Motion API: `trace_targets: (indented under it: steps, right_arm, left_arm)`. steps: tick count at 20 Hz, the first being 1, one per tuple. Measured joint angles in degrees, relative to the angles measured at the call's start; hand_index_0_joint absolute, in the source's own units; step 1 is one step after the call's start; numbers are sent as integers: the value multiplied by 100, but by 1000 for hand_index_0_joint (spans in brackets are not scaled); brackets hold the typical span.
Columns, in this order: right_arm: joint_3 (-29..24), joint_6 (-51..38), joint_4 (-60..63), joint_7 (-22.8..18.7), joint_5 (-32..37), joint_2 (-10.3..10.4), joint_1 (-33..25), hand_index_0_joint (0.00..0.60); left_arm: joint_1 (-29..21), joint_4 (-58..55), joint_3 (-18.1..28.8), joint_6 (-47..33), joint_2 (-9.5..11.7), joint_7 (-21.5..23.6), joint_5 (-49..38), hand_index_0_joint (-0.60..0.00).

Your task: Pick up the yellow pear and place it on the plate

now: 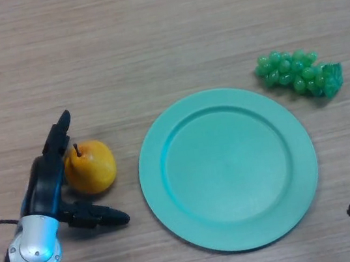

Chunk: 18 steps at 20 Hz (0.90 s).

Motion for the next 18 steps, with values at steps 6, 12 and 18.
trace_targets:
  steps: [6, 12, 18]
  right_arm:
    - [-155, -1, -173, 16, 0, 4, 92, 0]
    - [-143, -1, -273, 15, 9, 4, 221, 0]
    - [-153, -62, -273, -12, 221, -53, 312, 0]
  left_arm:
    - [7, 23, 130, -131, 71, 173, -28, -600]
    - [356, -794, 153, -59, 147, 23, -104, -600]
    - [908, -3246, 157, 986, -66, -222, -570, -600]
